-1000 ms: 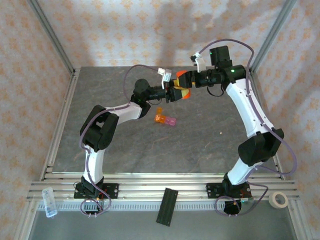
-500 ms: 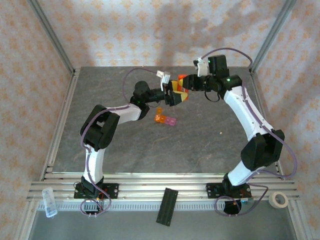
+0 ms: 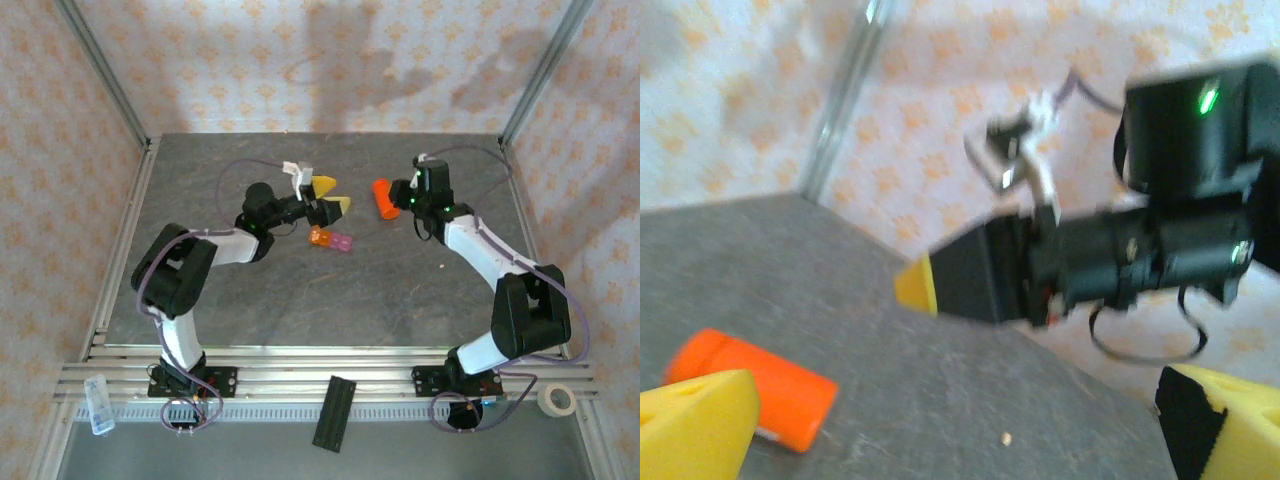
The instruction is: Sort the pills into containers
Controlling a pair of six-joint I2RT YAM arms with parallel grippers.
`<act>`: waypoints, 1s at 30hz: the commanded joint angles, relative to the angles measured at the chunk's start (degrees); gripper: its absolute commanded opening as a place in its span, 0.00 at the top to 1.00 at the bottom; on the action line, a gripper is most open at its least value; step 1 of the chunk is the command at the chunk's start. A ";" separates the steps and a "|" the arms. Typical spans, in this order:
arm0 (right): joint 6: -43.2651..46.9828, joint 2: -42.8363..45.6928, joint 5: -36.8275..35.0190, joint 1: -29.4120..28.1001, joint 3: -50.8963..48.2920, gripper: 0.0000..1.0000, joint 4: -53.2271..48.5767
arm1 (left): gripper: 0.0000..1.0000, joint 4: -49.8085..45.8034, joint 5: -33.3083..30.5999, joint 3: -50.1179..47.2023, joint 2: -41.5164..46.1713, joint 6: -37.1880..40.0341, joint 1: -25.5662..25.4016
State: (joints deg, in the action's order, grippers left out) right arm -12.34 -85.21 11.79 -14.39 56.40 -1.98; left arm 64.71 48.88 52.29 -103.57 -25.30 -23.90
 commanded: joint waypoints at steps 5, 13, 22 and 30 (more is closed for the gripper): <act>-4.76 0.67 -8.00 -0.86 -6.81 0.69 11.88 | 0.00 -11.93 -13.63 -5.02 11.04 12.67 0.57; -0.90 -7.12 -3.78 1.47 14.82 0.44 -12.58 | 0.00 -12.57 -20.23 -7.37 12.95 14.59 0.57; 2.42 -22.91 5.03 1.02 43.03 0.32 -36.22 | 0.00 -25.34 -24.70 -1.89 12.10 15.99 1.92; 3.61 -25.63 6.59 -4.35 42.76 0.32 -38.00 | 0.00 -33.94 -29.56 3.36 9.04 7.35 5.42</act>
State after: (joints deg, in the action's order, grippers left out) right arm -9.98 -110.72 16.67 -16.67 99.83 -37.15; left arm 34.70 21.10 53.30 -92.51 -12.82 -20.51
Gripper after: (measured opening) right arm 0.678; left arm 0.996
